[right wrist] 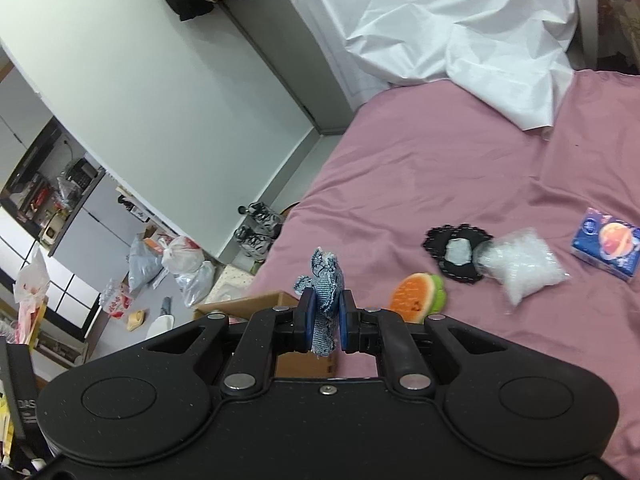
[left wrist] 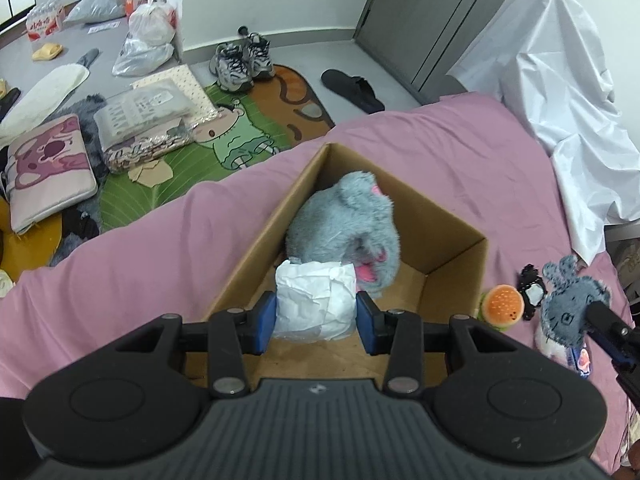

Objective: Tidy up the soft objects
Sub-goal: 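Lower the white bundle into the box with the left tool while the right tool lifts the denim plush, then release the denim plush into the box with the right tool, then move toward the tissue pack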

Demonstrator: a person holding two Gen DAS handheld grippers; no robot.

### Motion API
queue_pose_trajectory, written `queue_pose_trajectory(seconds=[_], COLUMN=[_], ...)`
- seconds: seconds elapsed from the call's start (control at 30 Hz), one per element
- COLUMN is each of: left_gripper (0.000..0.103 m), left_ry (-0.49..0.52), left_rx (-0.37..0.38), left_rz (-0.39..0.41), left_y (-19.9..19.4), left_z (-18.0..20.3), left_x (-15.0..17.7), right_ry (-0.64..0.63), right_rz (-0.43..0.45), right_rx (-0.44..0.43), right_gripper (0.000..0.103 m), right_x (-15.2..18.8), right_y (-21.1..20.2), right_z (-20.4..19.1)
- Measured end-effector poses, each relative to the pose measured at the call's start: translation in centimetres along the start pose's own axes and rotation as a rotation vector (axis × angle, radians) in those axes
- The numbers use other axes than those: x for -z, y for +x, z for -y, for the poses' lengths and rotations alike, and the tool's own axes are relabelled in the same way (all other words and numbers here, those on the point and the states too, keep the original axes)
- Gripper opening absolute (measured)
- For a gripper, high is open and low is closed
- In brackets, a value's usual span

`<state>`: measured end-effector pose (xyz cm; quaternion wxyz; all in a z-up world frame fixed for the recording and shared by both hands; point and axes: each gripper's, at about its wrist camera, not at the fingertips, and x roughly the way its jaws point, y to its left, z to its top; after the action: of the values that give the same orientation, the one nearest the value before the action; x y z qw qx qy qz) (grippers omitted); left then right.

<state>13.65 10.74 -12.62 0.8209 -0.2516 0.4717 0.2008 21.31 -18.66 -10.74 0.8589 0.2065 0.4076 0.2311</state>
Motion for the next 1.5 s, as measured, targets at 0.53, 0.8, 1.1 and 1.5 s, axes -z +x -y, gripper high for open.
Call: queue_pose_trajectory(seconds=[0.53, 0.8, 1.1, 1.5], left_gripper=[0.05, 0.082, 0.09, 0.091], left_ry=[0.025, 0.093, 0.125, 0.176], left_rx=[0.017, 0.012, 0.008, 0.017], left_rz=[-0.041, 0.002, 0.004, 0.024], left_y=[0.8, -0.9, -1.8, -2.6], left_z=[-0.9, 0.1, 1.7, 7.0], left_x=[-1.4, -2.1, -2.0, -0.8], right_ry=[-0.104, -0.119, -0.085, -0.037], right_rz=[-0.083, -0.054, -0.042, 0.034], right_rx=[-0.038, -0.042, 0.024, 0.131], right_gripper=[0.013, 0.039, 0.054, 0.073], right_x=[1.5, 1.1, 0.2, -1.4], right_y=[4.3, 3.7, 2.5, -0.2], right_z=[-5.3, -5.7, -3.6, 1.5])
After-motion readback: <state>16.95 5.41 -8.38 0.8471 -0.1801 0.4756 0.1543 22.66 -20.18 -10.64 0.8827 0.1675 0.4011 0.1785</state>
